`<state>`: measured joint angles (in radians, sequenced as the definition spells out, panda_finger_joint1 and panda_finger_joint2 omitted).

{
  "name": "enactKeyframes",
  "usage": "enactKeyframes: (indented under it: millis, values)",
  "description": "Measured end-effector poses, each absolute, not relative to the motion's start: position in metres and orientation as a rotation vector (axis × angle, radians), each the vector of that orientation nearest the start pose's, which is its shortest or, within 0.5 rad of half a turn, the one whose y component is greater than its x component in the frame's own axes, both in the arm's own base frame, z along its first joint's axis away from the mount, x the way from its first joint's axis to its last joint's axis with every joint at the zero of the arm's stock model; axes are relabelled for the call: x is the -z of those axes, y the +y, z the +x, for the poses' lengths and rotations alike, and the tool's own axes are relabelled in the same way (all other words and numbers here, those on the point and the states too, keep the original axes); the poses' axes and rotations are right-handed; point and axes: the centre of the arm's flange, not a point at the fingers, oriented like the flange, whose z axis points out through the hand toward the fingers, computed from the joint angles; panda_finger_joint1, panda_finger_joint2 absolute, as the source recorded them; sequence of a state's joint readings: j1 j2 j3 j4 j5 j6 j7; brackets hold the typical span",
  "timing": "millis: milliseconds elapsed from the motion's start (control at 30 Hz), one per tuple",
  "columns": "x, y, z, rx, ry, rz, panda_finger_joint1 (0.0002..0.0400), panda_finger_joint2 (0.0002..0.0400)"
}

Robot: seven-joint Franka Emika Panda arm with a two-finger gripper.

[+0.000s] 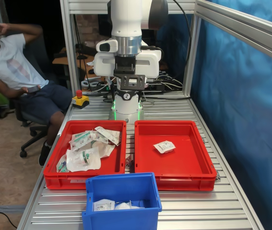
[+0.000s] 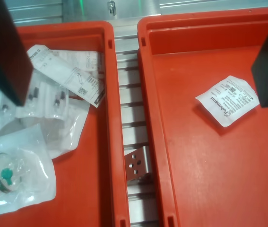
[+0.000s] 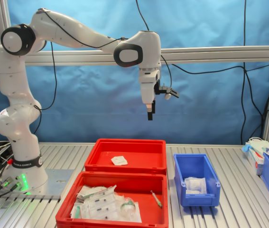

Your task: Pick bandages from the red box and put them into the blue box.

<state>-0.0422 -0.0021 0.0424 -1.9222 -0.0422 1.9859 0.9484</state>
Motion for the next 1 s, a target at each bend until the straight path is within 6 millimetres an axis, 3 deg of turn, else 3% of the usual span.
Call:
enactKeyframes:
  millis: [600,1000]
  values:
    - [-0.494,-0.002,0.566,0.12,1.411,-2.81,0.04,0.04]
    - [-0.492,0.021,0.565,0.115,1.355,-2.837,0.04,0.04]
